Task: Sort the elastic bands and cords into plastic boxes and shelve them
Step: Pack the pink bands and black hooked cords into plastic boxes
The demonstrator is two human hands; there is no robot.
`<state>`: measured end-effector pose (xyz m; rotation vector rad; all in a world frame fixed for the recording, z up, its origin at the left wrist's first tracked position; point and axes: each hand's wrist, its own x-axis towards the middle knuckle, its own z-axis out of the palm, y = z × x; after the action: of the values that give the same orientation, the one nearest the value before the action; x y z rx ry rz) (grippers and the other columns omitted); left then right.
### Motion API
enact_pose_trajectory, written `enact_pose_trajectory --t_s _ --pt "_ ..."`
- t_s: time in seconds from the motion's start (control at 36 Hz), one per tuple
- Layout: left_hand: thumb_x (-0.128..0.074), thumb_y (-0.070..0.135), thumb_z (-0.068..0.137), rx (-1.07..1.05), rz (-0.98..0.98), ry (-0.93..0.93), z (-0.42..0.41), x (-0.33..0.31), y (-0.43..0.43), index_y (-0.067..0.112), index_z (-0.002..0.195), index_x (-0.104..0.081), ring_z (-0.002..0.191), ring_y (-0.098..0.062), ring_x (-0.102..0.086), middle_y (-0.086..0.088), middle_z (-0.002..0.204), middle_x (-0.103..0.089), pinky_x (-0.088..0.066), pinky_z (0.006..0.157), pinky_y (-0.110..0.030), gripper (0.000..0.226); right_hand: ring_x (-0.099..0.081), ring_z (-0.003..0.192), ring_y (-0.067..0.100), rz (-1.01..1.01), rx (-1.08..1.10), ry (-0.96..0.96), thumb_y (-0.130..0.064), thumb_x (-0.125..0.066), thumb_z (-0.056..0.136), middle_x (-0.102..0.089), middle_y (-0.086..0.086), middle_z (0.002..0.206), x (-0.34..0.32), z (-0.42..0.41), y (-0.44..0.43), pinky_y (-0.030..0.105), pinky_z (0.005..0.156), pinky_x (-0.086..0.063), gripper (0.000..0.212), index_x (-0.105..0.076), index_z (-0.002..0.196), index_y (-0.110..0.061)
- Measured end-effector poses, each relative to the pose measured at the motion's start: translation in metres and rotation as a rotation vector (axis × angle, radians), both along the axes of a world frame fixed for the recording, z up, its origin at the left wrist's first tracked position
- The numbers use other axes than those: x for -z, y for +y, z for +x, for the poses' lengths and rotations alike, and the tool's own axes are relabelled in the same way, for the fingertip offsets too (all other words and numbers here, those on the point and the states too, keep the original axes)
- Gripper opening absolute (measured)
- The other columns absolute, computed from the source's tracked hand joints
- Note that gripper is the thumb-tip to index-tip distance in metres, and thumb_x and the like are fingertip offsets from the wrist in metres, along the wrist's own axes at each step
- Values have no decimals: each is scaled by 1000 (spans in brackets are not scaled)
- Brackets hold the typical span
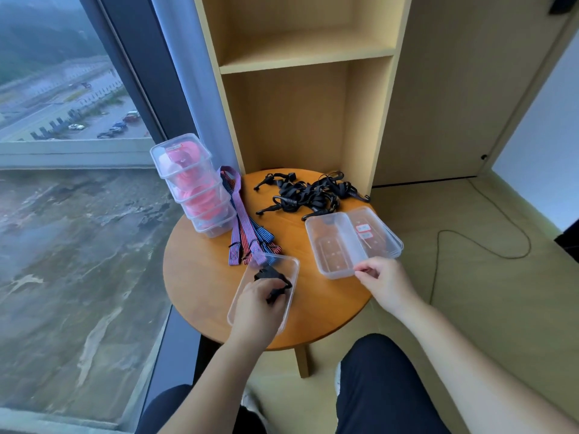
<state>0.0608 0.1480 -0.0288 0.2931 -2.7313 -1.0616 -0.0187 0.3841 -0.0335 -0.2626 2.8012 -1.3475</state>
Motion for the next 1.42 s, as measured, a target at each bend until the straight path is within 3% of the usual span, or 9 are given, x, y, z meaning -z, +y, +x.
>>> enact_pose_trajectory --t_s 0.17,0.28,0.47,0.75,0.97,1.14,1.25,1.33,1.42 --pt "-67 8 83 6 20 8 1 6 -33 21 96 -74 84 -19 -57 12 82 -61 -37 69 -20 20 -53 64 -3 17 24 9 -6 -63 91 -57 -18 69 0 -2 -24 7 60 -37 14 -74 99 -9" --pt "-66 8 83 16 35 17 -4 5 -57 21 97 -73 87 -15 -54 26 81 -53 -33 67 -14 21 -58 81 -4 56 29 24 -10 -63 92 -68 -10 90 -7 -17 -43 9 70 -41 19 -73 107 -11" --pt "-63 5 86 103 47 45 -43 1 -70 16 105 -72 94 -12 -51 13 97 -60 -29 76 1 24 -62 94 12 222 -19 -45 -22 -57 95 -69 -11 99 -28 -80 -80 38 88 -53 20 -72 108 -26" --pt "-62 5 87 185 21 52 -129 5 -75 13 106 -72 94 -14 -53 4 102 -66 -29 76 -7 23 -65 92 29 606 -195 -107 -12 -57 91 -71 14 97 -25 -194 -141 44 82 -56 18 -74 94 -7" --pt "-60 3 87 229 -8 38 -173 18 -77 11 111 -70 107 -18 -56 0 106 -67 -32 84 -12 28 -66 85 25 876 -285 -230 -15 -74 81 -70 6 93 9 -246 -157 36 74 -59 17 -72 97 -11" --pt "-61 4 87 250 -19 35 -191 24 -81 12 110 -70 103 -20 -59 0 105 -68 -36 85 -17 26 -63 84 25 848 -382 -255 -21 -69 89 -68 5 83 8 -256 -147 38 79 -57 11 -74 84 -13" --pt "-63 5 87 239 -20 62 -199 17 -82 10 110 -70 98 -21 -58 -2 108 -68 -33 79 -14 25 -38 54 16 614 -370 -192 -15 -65 89 -38 -3 52 -19 -255 -136 28 53 -34 49 -42 47 -22" --pt "-65 11 89 235 -4 106 -205 1 -79 13 114 -69 91 -13 -55 2 109 -67 -35 77 -15 25 -41 55 15 461 -376 -166 -18 -65 89 -46 10 60 -46 -247 -132 26 53 -32 30 -62 60 -11" --pt "-67 15 89 224 36 175 -212 -24 -73 13 112 -68 74 -6 -51 10 91 -64 -35 69 -6 23 -60 70 15 333 -404 -112 -25 -68 89 -70 0 78 -69 -239 -131 30 67 -48 12 -78 88 -20"
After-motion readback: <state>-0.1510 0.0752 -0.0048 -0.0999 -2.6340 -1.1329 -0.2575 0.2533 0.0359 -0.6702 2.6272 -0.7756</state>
